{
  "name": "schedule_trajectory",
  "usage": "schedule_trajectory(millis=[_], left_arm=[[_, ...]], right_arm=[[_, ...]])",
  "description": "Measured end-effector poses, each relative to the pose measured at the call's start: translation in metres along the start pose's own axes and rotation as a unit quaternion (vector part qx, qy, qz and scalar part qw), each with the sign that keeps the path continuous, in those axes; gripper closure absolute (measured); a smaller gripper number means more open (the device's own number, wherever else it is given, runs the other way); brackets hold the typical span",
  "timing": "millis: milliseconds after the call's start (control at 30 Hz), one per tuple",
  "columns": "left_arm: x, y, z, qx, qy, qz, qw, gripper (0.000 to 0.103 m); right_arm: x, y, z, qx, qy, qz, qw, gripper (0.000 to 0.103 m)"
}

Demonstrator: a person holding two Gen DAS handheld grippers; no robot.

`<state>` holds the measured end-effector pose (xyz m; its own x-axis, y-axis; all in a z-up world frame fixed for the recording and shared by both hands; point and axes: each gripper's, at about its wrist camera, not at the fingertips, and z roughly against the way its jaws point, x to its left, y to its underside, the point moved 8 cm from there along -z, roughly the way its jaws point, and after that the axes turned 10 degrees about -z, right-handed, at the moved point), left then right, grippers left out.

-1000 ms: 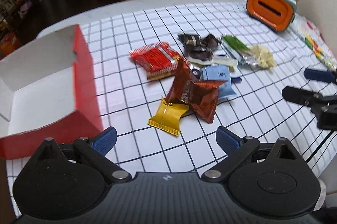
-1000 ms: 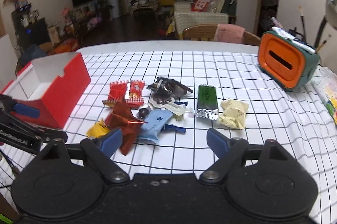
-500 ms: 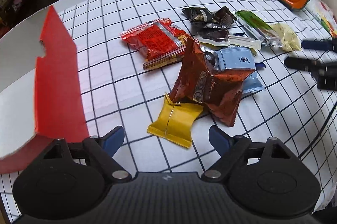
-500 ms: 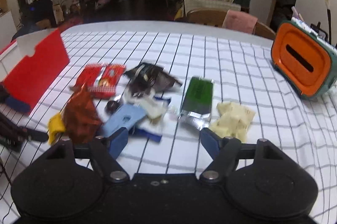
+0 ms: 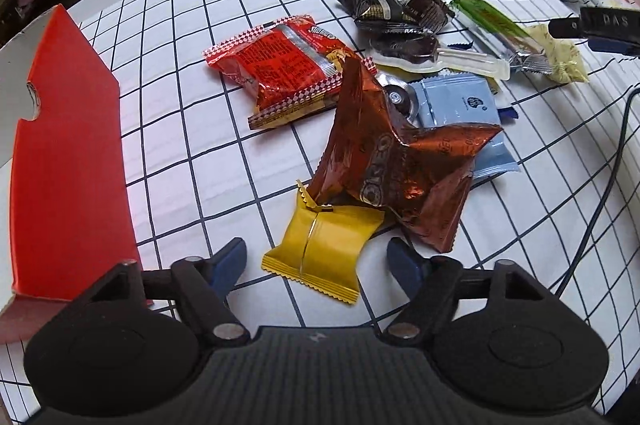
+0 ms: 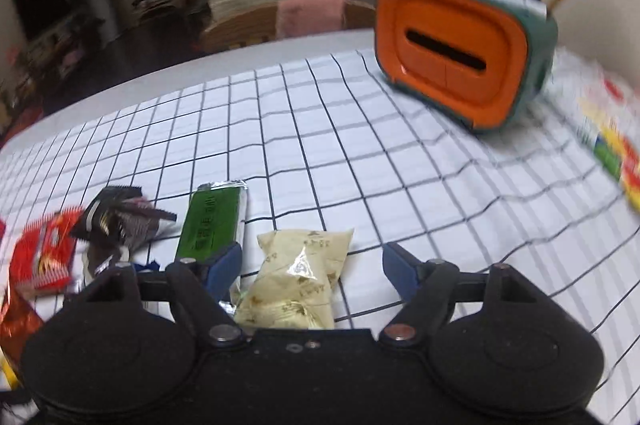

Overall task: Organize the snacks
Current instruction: 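Grasp the yellow wrapper with the left tool while the right tool grasps the cream pastry pack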

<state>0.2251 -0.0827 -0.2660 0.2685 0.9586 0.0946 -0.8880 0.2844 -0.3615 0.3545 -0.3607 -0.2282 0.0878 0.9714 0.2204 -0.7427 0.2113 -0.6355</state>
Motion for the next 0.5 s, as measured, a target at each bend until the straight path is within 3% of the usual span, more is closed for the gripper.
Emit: schedule_trajectory(millis=[133,333,500], left_arm=[[-0.001,0.000,-0.005,0.007,0.000,-0.001,1.0000,0.040],[0.001,-0.002,-0.005,0.003,0.009,0.019,0.9998,0.049],[0.003,-0.001,-0.004,0.002,0.005,0.035,0.9994,0.056]], right_arm=[[-0.001,0.005,-0.015,0.018,0.009,-0.023,1.000,0.029],[-0.001,0.016,-0.030,0.054,-0.001,-0.056,0.997,0.054],[0.000,0.021,-0.027,0.058,-0.005,-0.064,0.996,0.059]])
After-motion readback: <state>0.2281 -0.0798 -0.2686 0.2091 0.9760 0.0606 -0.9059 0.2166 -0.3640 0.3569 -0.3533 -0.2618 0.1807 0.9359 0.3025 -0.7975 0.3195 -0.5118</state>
